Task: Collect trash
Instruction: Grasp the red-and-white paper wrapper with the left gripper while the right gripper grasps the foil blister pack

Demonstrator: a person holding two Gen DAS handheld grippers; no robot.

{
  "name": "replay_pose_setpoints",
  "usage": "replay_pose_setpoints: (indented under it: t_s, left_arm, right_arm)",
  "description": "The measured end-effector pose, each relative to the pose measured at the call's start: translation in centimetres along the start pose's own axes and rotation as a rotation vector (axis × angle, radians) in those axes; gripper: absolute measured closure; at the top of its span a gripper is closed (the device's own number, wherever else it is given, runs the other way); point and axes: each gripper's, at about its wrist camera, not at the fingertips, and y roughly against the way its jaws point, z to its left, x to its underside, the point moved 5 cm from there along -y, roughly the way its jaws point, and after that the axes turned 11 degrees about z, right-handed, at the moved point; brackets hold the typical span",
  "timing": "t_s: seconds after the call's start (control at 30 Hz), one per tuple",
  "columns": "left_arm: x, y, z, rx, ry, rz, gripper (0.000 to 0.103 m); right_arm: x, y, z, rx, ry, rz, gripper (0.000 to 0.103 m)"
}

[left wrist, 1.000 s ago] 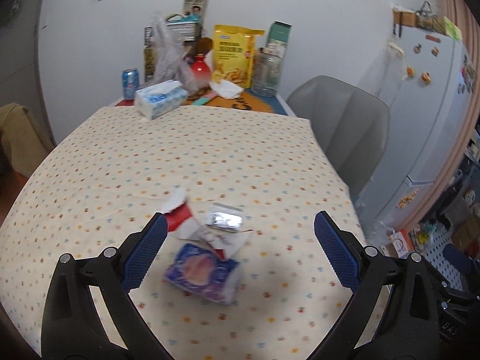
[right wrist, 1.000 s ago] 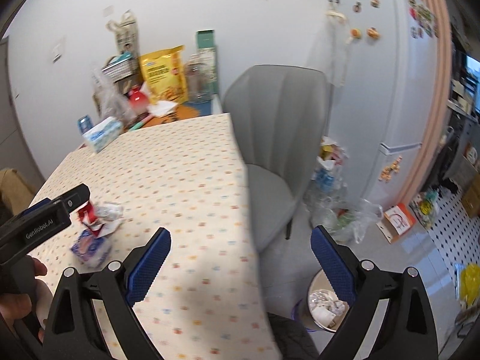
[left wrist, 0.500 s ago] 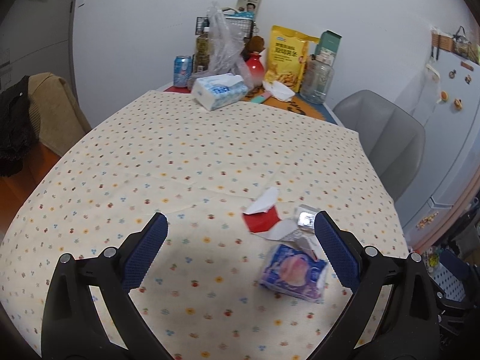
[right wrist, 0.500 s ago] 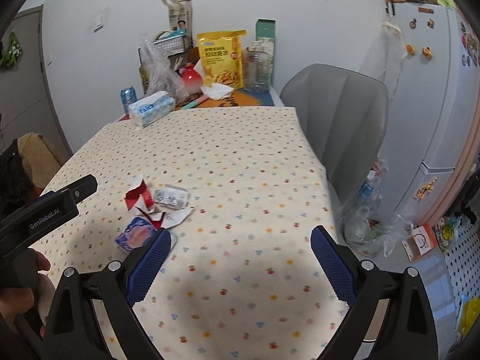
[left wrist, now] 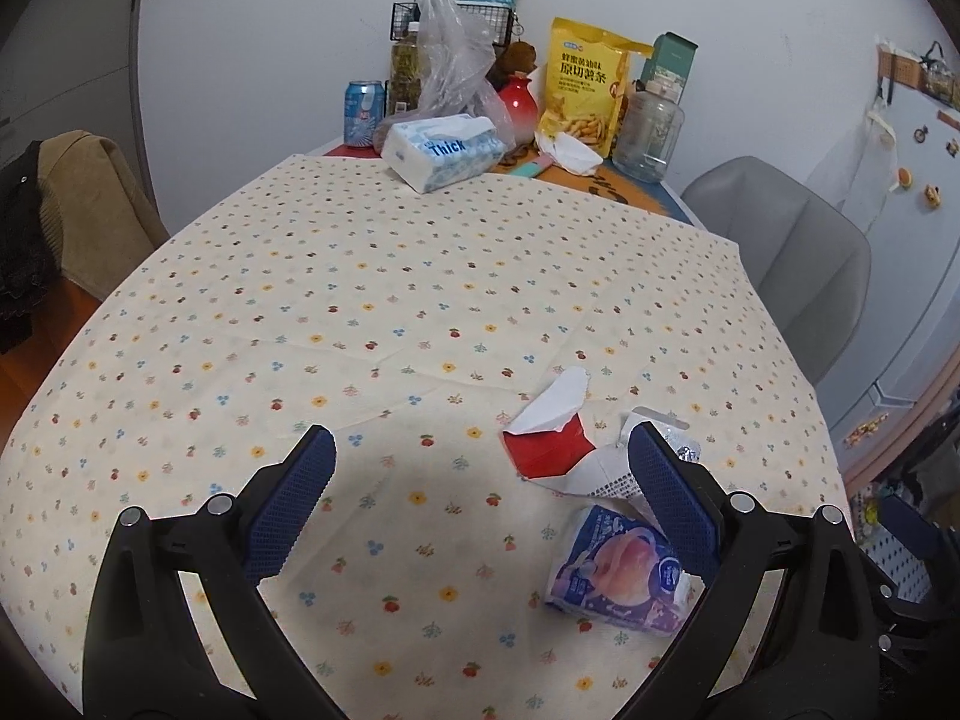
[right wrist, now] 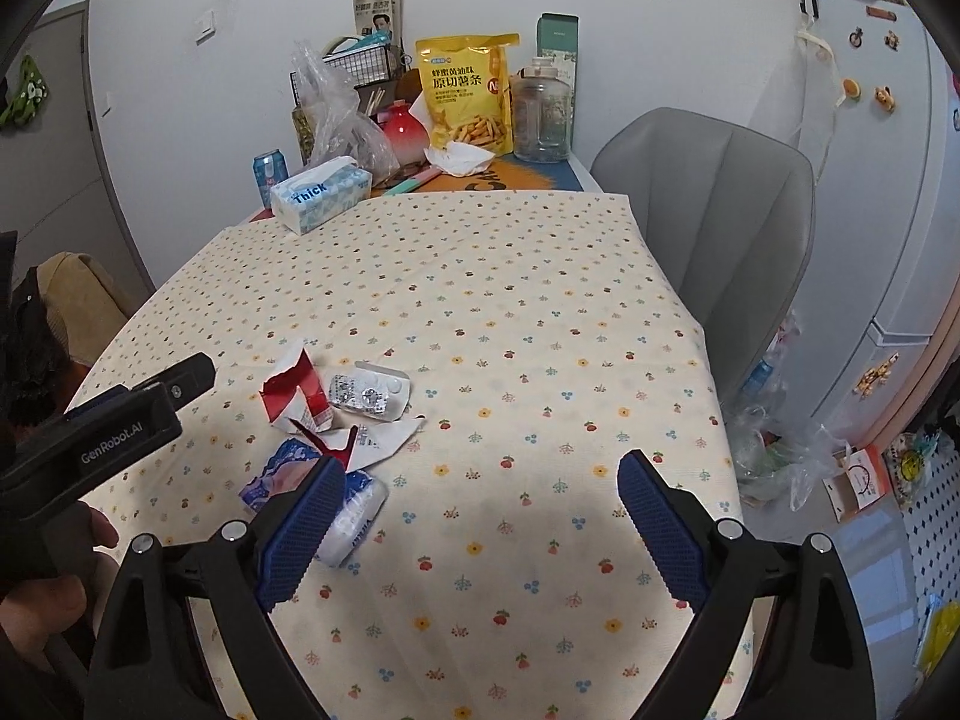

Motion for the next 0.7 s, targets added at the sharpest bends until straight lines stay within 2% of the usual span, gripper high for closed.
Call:
replay_pose_setpoints:
  t_s: [0.13, 0.37, 0.6, 0.7]
  left_arm:
    - [-0.7, -1.4, -1.0, -0.001, -0.015, 0.020, 0.007]
    - [-2.0, -4.3, -2.0, 0.002, -0.030, 0.082, 0.024]
    - [-2.5, -6.7, -2.7, 0.011, -0.037, 0.132, 0.032]
    - [-2.5, -7.9, -2.4, 0.028, -0.024, 0.167, 0.049]
  right_arm:
    - [-0.6, -0.8, -0.8, -0.007, -0.022, 0.011, 0.016]
    - [-1.8, -1.8, -2.1, 0.003, -0.047, 0.027, 0.017]
    - [-3.2, -3.0, -2.3, 0.003, -0.055, 0.038, 0.018]
    - [-3.5, -3.5, -1.9, 0.001, -0.048, 0.047, 0.018]
